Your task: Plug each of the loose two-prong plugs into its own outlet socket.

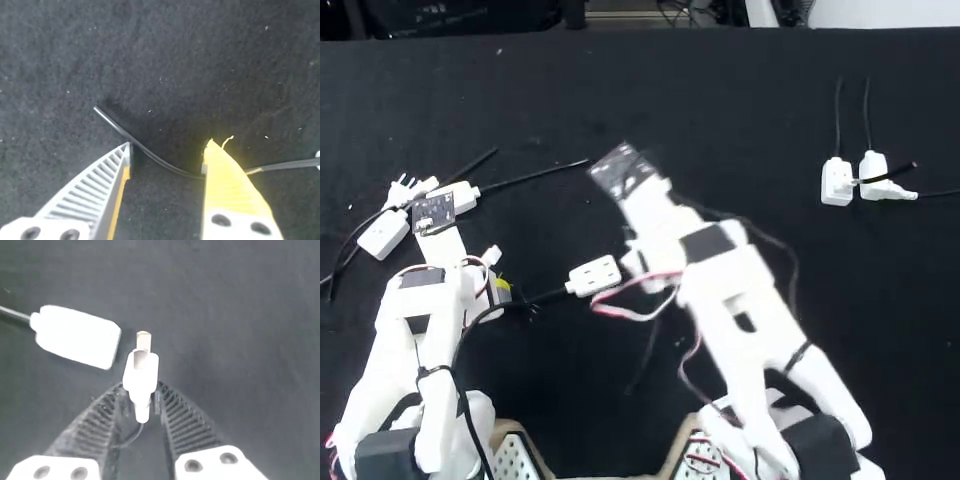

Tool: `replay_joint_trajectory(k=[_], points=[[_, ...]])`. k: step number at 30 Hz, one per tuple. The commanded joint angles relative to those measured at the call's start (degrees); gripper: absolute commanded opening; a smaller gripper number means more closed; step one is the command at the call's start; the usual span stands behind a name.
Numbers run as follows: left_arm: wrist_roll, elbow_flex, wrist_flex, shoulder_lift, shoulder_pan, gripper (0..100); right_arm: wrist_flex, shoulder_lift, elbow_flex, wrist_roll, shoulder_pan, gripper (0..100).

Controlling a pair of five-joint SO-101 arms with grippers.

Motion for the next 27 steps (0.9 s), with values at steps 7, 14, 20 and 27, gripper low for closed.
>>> replay_joint_trajectory(k=[7, 14, 20, 27], points=[[0.0, -1.45, 3.6, -19.69, -0.04, 23, -12.48, -6.02, 5.41, -5.45, -10.46, 1.1], [-0.09, -1.45, 3.87, -30.42, 0.22, 23, -25.05, -13.49, 16.66, -13.45, -15.82, 1.1], [3.08, -5.05, 4.13, -31.03, 0.22, 23, -34.9, -16.22, 21.85, -14.07, -19.52, 1.1], [3.08, -8.57, 11.08, -31.03, 7.16, 23, -40.79, -16.22, 25.71, -14.07, -24.0, 1.1]])
